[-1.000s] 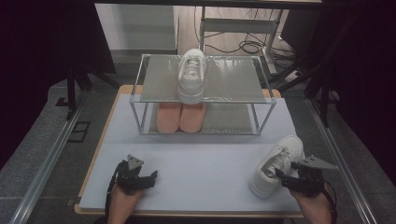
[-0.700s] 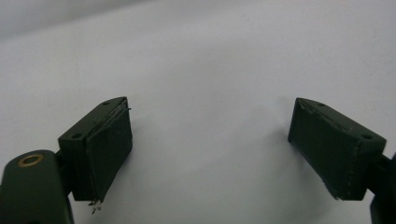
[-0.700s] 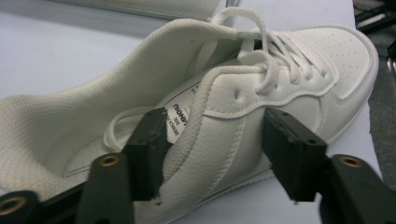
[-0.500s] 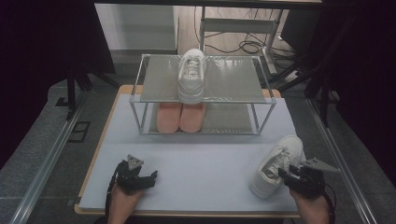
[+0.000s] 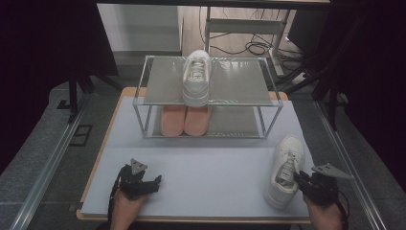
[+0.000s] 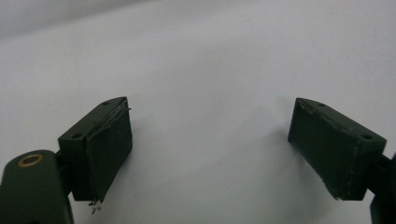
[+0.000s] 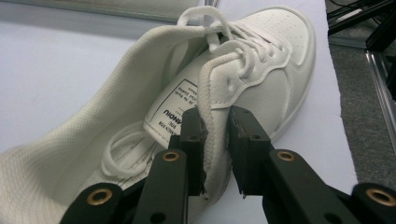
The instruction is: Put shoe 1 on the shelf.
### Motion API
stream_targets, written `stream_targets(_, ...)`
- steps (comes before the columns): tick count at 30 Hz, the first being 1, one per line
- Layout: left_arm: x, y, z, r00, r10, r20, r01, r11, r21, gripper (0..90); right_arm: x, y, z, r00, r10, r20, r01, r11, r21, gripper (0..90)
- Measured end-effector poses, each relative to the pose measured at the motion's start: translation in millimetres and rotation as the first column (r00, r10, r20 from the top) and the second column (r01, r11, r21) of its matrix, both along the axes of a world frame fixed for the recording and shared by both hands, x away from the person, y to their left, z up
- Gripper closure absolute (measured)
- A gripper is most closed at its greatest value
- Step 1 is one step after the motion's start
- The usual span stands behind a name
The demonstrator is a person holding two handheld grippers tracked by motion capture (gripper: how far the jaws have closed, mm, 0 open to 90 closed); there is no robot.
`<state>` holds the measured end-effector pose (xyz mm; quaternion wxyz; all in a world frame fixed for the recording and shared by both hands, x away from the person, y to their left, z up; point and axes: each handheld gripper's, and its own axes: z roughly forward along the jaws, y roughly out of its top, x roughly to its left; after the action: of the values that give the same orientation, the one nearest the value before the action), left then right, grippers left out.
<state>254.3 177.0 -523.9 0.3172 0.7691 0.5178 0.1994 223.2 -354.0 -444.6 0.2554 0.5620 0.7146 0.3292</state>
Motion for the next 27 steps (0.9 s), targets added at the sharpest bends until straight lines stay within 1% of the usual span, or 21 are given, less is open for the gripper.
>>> stream_targets(5,0.0,0.0,0.0,1.0,0.0,0.0,0.0,1.0,0.0,13.5,-1.1,0.9,-0.3,0.9999,0.011,0.011,-0.011,1.0,-0.002,77.3)
stream_targets(12,0.1,0.1,0.0,1.0,0.0,0.0,0.0,1.0,0.0,13.5,-2.8,3.4,0.6,0.9986,0.046,0.027,-0.047,0.999,0.027,77.8)
stream_targets(19,0.1,0.1,0.0,1.0,0.0,0.0,0.0,1.0,0.0,13.5,-2.9,5.6,3.3,0.9966,0.072,0.04,-0.074,0.995,0.068,78.5)
stream_targets(21,0.1,0.1,0.0,1.0,0.0,0.0,0.0,1.0,0.0,13.5,-2.8,6.6,4.4,0.9961,0.074,0.047,-0.077,0.995,0.066,79.3)
stream_targets(22,0.1,0.1,0.0,1.0,0.001,0.0,-0.001,1.0,-0.001,13.5,-2.7,7.3,5.3,0.9956,0.078,0.051,-0.082,0.994,0.073,79.7)
stream_targets(25,0.0,0.0,0.0,1.0,0.001,0.0,-0.001,1.0,-0.001,13.5,-3.0,8.4,8.6,0.9944,0.086,0.062,-0.09,0.994,0.069,83.0)
stream_targets(27,0.1,0.1,0.0,1.0,0.0,-0.001,0.0,1.0,0.0,13.5,-2.3,8.7,10.4,0.9939,0.093,0.059,-0.097,0.992,0.078,83.1)
